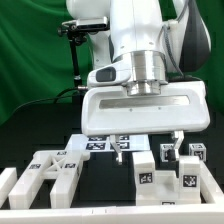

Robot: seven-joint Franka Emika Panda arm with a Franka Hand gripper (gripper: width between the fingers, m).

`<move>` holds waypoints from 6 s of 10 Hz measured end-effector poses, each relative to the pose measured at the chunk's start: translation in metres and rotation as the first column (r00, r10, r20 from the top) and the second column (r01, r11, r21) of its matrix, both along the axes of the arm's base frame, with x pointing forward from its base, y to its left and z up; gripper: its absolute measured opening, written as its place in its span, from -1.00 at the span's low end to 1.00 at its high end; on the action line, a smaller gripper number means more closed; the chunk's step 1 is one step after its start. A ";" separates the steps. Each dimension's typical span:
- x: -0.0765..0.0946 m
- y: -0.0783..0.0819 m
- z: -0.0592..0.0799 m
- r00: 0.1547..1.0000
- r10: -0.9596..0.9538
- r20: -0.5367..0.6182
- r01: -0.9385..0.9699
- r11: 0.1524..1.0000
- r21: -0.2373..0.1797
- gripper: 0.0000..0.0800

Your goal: Assemble chair

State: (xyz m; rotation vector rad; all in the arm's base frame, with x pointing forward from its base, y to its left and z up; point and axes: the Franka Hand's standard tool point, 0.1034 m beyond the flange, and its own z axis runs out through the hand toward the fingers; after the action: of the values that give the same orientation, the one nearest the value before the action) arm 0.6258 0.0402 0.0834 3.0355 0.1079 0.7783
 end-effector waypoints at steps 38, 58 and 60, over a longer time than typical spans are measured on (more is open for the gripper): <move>0.023 0.020 0.003 0.793 -0.456 -0.405 0.546 0.826 0.139 0.62; 0.016 0.013 -0.005 0.509 -0.711 -0.484 0.855 0.484 0.188 0.41; 0.016 0.012 -0.005 0.625 -0.636 -0.452 0.763 0.621 0.180 0.61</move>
Offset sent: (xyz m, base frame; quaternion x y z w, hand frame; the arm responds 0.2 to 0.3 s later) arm 0.0137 -0.0240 0.0364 -0.0106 -0.0840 0.0364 0.9957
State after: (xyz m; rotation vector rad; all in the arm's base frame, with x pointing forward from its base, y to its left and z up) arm 0.6414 0.0525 0.0779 3.0228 -1.3154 0.1808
